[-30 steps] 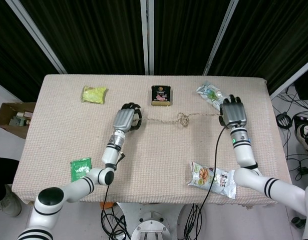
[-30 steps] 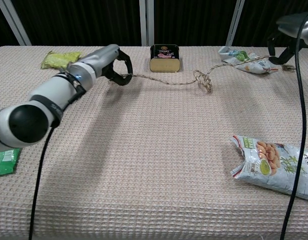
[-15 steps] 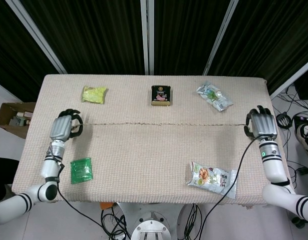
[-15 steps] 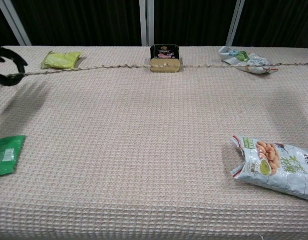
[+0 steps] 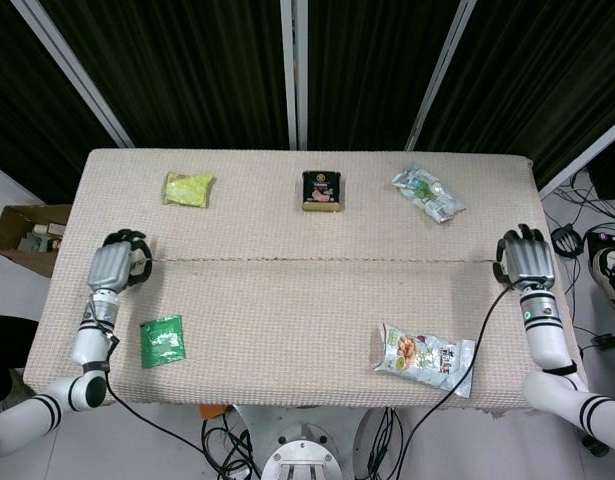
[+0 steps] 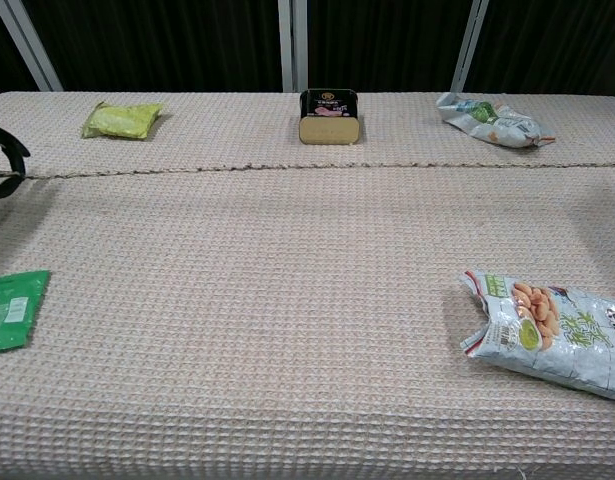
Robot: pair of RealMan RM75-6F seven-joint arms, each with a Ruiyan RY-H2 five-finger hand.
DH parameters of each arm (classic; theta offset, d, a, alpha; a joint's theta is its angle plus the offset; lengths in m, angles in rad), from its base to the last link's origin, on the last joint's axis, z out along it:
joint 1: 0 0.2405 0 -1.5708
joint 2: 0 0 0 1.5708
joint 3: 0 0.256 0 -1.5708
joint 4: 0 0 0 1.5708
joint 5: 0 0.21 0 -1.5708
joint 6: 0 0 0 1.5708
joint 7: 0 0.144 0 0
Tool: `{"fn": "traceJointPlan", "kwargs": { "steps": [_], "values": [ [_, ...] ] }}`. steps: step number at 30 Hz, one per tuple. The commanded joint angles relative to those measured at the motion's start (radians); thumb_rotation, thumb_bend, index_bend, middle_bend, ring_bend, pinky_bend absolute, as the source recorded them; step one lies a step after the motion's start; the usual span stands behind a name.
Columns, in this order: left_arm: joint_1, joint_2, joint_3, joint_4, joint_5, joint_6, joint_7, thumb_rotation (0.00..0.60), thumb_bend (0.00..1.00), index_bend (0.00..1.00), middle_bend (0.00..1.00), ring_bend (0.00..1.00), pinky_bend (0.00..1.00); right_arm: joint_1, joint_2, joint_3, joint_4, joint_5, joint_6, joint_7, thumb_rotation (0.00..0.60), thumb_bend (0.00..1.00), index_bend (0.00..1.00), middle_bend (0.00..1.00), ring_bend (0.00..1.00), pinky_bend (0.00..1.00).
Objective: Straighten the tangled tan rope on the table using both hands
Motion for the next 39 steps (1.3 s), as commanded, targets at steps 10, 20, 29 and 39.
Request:
{"fn": "traceJointPlan", "kwargs": {
  "steps": [10, 20, 29, 39],
  "values": [
    [-0.004, -0.051, 0.018, 0.076, 0.048, 0.001, 0.018, 0.6, 0.48, 0.38, 0.2, 0.11, 0.13, -0.019, -0.107, 0.002, 0.135, -0.08, -0.013, 0.051, 0.6, 0.35, 0.44, 0.23, 0.08, 0.16],
    [0.071, 0.091, -0.003, -0.119, 0.071, 0.123, 0.01, 0.6, 0.39, 0.23, 0.18, 0.11, 0.13, -0.088, 0.025, 0.039, -0.059, -0.116, 0.106, 0.068, 0.6, 0.22, 0.16, 0.17, 0.06, 0.13],
    [0.239, 0.361, 0.055, -0.392, 0.178, 0.355, 0.027, 0.6, 0.31, 0.23, 0.18, 0.11, 0.13, -0.266, 0.322, 0.011, -0.384, -0.255, 0.311, 0.217, 0.6, 0.23, 0.13, 0.14, 0.02, 0.06],
    [0.429, 0.491, 0.184, -0.539, 0.335, 0.586, 0.045, 0.6, 0.3, 0.23, 0.18, 0.11, 0.13, -0.454, 0.4, -0.085, -0.476, -0.431, 0.523, 0.332, 0.6, 0.24, 0.12, 0.12, 0.01, 0.05]
  ]
}}
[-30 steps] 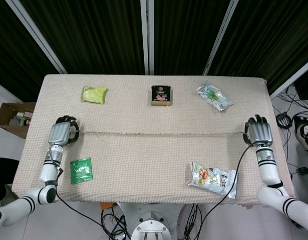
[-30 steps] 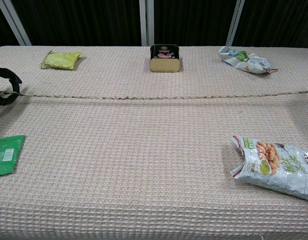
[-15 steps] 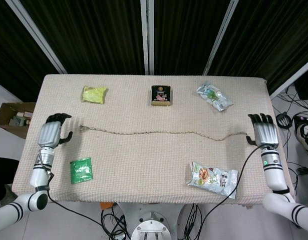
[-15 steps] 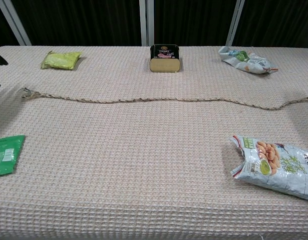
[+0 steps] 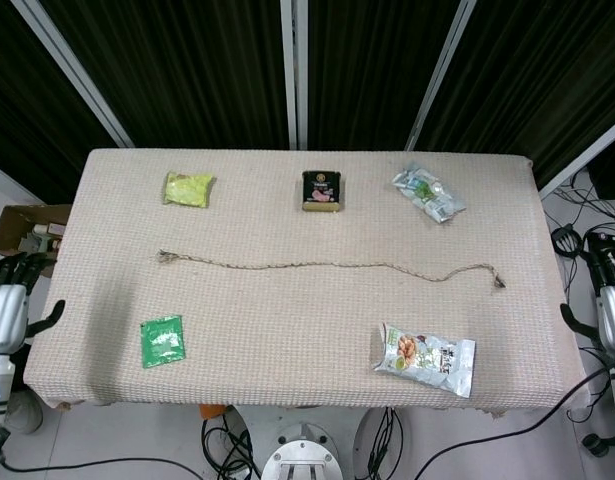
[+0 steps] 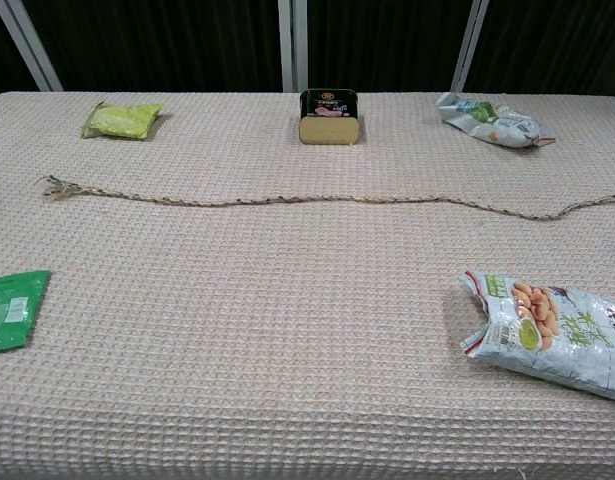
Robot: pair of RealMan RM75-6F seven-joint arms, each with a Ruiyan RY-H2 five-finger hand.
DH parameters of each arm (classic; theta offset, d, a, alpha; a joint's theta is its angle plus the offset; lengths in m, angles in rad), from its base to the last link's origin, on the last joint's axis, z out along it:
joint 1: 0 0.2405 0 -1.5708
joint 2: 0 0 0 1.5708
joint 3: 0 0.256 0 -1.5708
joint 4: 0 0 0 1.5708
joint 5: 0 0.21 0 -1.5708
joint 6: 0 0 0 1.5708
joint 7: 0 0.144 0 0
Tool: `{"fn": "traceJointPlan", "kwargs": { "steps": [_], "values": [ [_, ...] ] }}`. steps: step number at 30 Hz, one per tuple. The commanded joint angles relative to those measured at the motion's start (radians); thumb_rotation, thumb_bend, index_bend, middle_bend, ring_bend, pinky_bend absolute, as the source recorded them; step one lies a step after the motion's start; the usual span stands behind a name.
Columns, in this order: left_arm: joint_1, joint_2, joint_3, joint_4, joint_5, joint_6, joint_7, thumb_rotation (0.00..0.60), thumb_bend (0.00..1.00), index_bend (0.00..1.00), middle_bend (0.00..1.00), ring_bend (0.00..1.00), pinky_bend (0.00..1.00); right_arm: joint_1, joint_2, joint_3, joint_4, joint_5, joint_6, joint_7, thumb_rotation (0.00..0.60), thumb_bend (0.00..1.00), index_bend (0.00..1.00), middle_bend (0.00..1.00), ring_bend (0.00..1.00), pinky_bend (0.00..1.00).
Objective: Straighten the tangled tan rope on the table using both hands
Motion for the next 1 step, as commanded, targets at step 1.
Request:
{"fn": "traceJointPlan", "kwargs": {
  "steps": [1],
  "values": [
    [0.066, 0.029, 0.052, -0.06, 0.052, 0.084, 0.024, 0.6, 0.3, 0.23, 0.18, 0.11, 0.13, -0.05, 0.005, -0.036, -0.017, -0.051, 0.046, 0.042, 0.6, 0.24, 0.12, 0.12, 0.01, 0.05]
  ]
}}
